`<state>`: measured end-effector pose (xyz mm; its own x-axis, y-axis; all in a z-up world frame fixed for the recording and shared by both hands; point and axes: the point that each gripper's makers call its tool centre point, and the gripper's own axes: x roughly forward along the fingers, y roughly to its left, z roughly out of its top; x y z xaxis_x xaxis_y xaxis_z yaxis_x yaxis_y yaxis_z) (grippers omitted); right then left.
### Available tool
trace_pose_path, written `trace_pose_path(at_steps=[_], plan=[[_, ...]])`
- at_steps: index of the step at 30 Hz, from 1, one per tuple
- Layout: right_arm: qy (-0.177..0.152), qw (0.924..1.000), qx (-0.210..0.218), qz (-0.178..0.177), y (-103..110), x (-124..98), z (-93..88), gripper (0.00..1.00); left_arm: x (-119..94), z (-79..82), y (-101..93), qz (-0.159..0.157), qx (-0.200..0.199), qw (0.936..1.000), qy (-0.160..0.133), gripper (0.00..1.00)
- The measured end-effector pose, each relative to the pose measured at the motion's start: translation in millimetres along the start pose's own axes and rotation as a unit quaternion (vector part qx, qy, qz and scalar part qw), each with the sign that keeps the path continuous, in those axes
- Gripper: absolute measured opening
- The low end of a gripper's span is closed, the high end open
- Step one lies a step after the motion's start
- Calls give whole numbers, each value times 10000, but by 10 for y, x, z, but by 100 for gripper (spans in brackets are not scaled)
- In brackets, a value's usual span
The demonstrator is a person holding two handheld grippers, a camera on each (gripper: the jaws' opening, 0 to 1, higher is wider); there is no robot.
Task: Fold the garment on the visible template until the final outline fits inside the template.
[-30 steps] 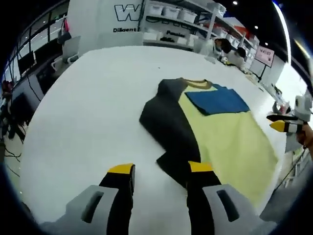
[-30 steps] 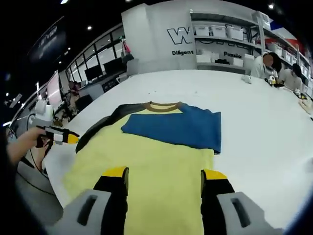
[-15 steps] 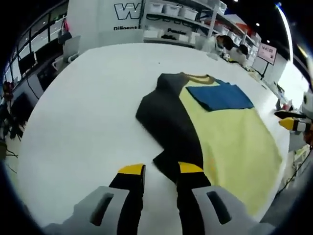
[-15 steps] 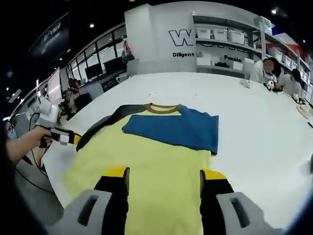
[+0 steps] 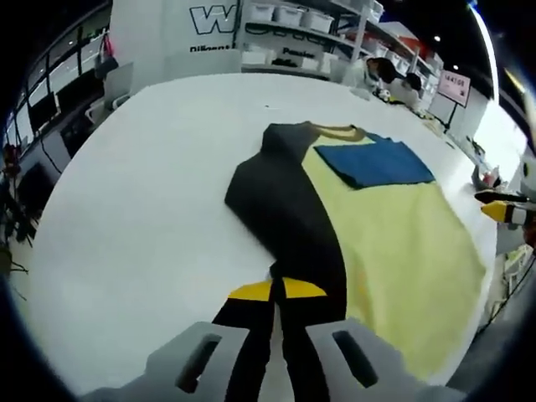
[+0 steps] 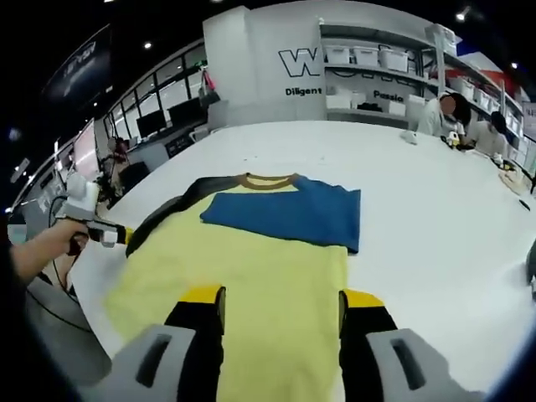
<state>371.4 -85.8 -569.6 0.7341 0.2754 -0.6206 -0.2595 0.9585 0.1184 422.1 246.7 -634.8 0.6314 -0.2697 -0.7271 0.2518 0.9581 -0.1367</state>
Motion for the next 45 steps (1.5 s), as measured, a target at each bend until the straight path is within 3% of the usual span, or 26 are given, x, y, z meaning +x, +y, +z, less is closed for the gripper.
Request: trace_pose_path(at_steps=[15, 19, 23, 26, 29, 34, 37, 41, 45], plan=[[-60, 9999, -92, 90, 116, -34, 63, 50, -547, 144, 306, 333, -161, 9986, -372, 2], [-49, 9999, -106, 101, 133, -52, 49, 51, -686, 147, 394, 426, -365, 9977, -392, 2], [-49, 9999, -89, 103, 139, -82, 39, 51, -818, 36, 497, 671, -582, 9959, -185, 2], [-43, 9999, -71, 107, 137, -98, 28, 51, -925, -76, 556, 862, -1130, 9899, -11, 2], [-42, 9999, -69, 103, 132, -111, 21, 51, -1012, -180, 608, 1055, -1278, 9860, 195, 2], [-71, 9999, -64, 105, 146, -134, 30, 51, -1091, -251, 605, 1087, -1541, 9820, 87, 2], [-93, 9999, -69, 126, 157, -141, 41, 52, -1160, -257, 636, 1186, -1635, 9794, 15, 2], [-97, 9998, -147, 135, 174, -153, 47, 52, -1291, -187, 825, 1483, -1968, 9690, -191, 2], [-51, 9998, -151, 154, 176, -151, 16, 53, -1321, -77, 967, 1508, -1999, 9679, -219, 2]])
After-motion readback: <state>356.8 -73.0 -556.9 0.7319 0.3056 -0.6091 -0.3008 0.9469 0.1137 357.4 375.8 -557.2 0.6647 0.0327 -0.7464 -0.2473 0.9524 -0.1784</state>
